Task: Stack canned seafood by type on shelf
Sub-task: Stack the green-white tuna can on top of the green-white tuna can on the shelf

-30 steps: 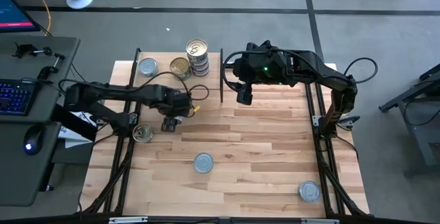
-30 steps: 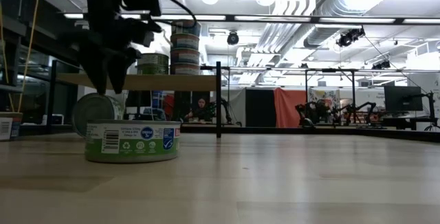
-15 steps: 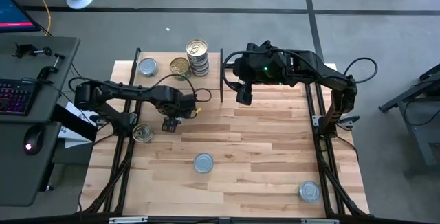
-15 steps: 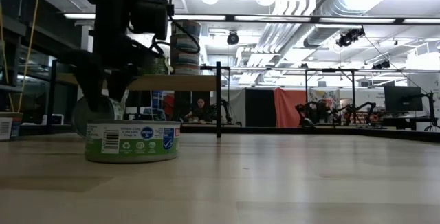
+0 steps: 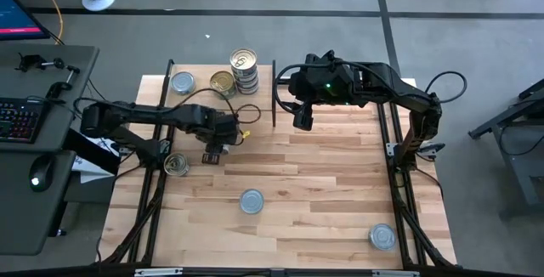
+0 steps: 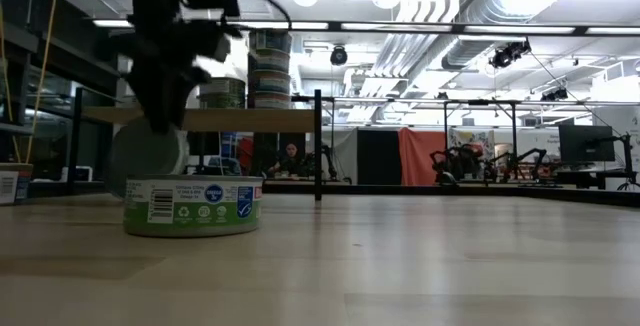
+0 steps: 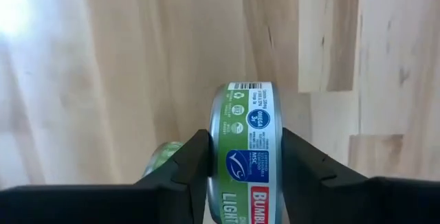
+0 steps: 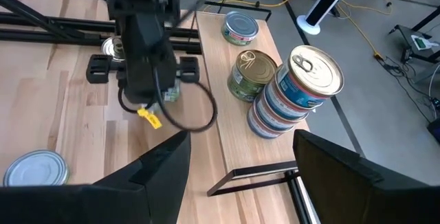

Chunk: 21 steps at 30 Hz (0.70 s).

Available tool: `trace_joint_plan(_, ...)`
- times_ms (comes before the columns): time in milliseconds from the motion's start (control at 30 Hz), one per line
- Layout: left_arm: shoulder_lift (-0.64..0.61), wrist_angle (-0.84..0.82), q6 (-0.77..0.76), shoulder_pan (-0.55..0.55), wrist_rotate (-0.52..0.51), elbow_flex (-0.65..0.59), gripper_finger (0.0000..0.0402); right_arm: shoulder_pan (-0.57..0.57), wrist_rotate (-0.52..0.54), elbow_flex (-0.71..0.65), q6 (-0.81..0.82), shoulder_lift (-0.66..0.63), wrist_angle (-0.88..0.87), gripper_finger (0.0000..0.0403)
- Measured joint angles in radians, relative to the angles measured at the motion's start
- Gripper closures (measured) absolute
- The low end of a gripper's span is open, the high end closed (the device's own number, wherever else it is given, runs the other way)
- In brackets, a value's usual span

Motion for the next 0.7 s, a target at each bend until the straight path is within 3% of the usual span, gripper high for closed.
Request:
trace_joint_plan(233, -0.147, -0.039, -0.143, 0.011, -0.066, 0.218, 0.0288, 0.0, 0.0, 0.0, -0.003, 0.0, 0.0, 0.0155)
trace_joint_plan(300, -0.214, -0.02, -0.231, 0.021, -0.167, 0.293, 0.0288, 0.0, 0.0, 0.0, -0.003, 0.0, 0.0, 0.0155)
trace_joint_plan(400, -0.338, 0.016, -0.43, 0.033, -0.408, 0.342, 0.0288, 0.0, 0.0, 0.0, -0.003, 0.0, 0.0, 0.0155)
trace_joint_plan(533, -0.53, 0.028, -0.764, 0.037, -0.666, 0.277, 0.0288, 0.0, 0.0, 0.0, 0.0, 0.0, 0.0, 0.0155)
trace_joint_plan(700, -0.697, 0.083, -1.16, 0.035, -0.829, 0.085, 0.0288, -0.006, 0.0, 0.0, -0.02, 0.0, 0.0, 0.0155)
